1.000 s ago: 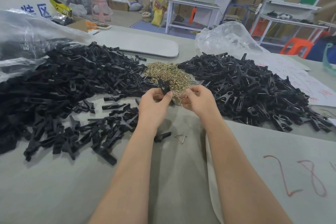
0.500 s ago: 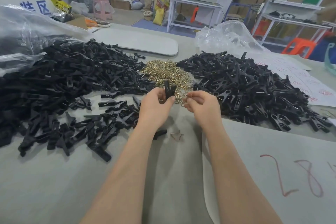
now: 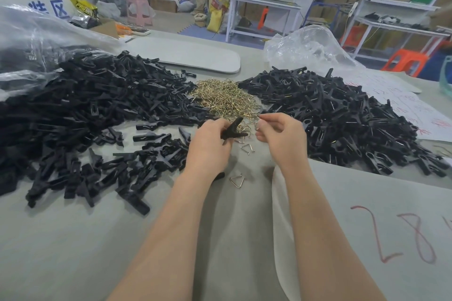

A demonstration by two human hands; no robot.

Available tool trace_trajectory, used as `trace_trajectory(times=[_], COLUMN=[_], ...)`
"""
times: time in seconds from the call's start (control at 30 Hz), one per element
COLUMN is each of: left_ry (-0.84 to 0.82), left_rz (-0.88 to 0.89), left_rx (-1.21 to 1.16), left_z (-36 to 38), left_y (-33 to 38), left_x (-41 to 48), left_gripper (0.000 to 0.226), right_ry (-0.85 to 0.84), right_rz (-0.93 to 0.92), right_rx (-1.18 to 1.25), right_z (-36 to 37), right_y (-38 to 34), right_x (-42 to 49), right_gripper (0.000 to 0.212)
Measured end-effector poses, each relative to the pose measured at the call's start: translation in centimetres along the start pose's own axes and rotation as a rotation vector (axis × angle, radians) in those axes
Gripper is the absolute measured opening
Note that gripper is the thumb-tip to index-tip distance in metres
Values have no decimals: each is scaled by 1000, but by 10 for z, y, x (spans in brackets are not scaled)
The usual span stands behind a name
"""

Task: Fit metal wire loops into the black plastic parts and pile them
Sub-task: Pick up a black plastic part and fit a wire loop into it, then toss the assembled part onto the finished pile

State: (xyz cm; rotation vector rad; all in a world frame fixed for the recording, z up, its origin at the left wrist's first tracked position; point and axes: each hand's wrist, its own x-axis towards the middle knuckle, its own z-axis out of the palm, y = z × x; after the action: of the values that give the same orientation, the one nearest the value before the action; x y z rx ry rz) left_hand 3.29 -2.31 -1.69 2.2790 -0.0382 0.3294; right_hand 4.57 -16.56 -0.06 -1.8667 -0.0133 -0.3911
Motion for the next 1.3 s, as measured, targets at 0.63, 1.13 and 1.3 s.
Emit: trace_trajectory(times=[0.63, 1.13, 1.3], left_ry=[-151, -136, -140], left_rz=[262, 301, 302], left_rx=[54, -338, -400], left_z=[-16, -24, -25], left_y=[4, 20, 22], left_x=[-4, -11, -11], left_gripper=[24, 19, 22], right_ry=[-276, -686, -629], right_rz=[-19, 558, 552], right_rx=[-174, 656, 700], right_z=[-19, -9, -3], right_y=[-11, -14, -11], right_x=[-3, -14, -13], right_gripper=[19, 49, 44])
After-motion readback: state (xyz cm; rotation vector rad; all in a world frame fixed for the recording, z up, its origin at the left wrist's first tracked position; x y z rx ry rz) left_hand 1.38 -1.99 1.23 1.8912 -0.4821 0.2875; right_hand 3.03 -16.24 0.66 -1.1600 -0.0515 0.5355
